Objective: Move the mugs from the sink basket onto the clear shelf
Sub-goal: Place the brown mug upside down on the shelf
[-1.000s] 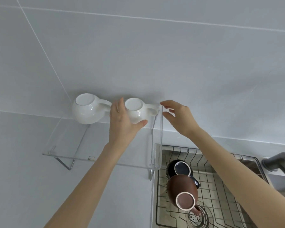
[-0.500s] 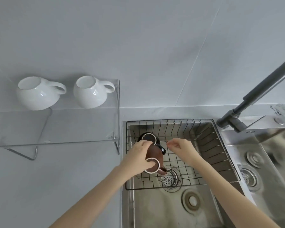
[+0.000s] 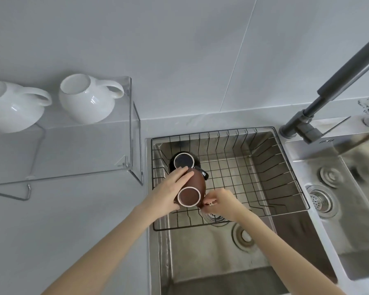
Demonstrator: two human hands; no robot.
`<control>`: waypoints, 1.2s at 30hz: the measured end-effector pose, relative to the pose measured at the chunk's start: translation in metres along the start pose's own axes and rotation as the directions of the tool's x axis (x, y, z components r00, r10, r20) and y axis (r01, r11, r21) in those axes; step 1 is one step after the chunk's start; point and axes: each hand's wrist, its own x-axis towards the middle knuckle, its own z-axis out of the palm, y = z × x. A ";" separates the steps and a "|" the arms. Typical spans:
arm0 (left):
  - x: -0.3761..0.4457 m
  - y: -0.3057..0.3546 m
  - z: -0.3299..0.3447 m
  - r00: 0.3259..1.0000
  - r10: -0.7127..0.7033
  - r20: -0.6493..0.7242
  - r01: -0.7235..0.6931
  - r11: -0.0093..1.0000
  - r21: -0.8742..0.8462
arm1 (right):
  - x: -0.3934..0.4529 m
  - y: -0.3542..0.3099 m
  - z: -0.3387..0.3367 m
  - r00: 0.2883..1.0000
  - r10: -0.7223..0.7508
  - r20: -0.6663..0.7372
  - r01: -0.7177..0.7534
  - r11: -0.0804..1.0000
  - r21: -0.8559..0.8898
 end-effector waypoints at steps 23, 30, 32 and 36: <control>-0.002 0.031 -0.058 0.952 -0.174 -0.254 0.077 0.933 -0.351 | -0.036 -0.049 -0.067 0.950 -0.183 -0.254 0.205 0.977 0.062; -0.026 0.055 -0.122 0.836 -0.197 -0.512 -0.056 0.898 -0.437 | -0.079 -0.132 -0.119 0.868 -0.380 -0.320 0.392 0.920 -0.029; -0.037 0.054 -0.141 0.802 -0.222 -0.555 -0.073 0.886 -0.459 | -0.084 -0.157 -0.124 0.841 -0.429 -0.329 0.447 0.894 -0.022; -0.070 0.035 -0.173 0.714 -0.289 -0.638 -0.099 0.860 -0.501 | -0.073 -0.212 -0.110 0.792 -0.524 -0.313 0.541 0.840 -0.037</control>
